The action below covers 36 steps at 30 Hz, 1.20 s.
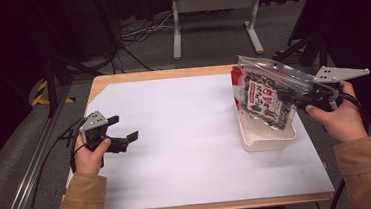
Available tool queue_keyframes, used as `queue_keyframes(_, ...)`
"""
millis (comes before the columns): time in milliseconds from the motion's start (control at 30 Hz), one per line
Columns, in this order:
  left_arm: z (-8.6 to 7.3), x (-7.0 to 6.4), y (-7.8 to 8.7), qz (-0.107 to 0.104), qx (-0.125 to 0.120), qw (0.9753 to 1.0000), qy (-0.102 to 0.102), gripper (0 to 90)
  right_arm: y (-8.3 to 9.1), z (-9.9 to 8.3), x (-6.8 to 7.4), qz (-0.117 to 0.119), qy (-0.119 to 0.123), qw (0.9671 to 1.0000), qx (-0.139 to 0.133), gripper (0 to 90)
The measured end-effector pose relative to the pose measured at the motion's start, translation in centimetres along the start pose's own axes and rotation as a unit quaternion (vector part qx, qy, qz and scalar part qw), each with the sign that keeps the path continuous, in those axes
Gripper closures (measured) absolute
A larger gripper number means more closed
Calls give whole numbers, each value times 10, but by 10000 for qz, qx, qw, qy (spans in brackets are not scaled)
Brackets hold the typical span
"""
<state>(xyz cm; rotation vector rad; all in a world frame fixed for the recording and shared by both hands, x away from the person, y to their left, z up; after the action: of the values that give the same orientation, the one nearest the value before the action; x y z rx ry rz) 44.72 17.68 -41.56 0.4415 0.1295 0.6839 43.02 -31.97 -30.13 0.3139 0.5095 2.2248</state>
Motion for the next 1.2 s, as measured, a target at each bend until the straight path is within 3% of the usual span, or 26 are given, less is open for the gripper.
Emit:
queue_keyframes(200,0,1,3,13,-7,10000,-5,25,-8,-10,0,-12,30,10000,70,753)
queue_keyframes(633,-6,-1,12,89,80,9999,16,23,-13,-24,-3,3,-8,10000,-56,753)
queue_keyframes(967,-17,-5,24,176,89,9998,63,21,-16,-47,-10,107,-411,9988,-245,752)
queue_keyframes(1100,-20,-9,23,147,110,9998,76,21,-15,-56,-16,-33,-330,9994,-20,749)
queue_keyframes(1200,-20,-12,23,138,106,9998,25,21,-14,-56,-16,-64,-309,9995,-61,749)
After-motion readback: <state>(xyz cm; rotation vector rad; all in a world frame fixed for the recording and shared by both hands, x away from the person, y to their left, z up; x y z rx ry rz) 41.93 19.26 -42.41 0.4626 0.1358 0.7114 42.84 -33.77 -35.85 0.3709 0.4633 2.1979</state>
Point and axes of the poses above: each handheld gripper's, and its own axes: y roughly backward along the jaws, z roughly out of its top, x roughly to its left, the point moved 7 cm from there along -y, roughly forward along the jaws, and after that the axes turned 8 degrees about -y, right-handed, at the moved point
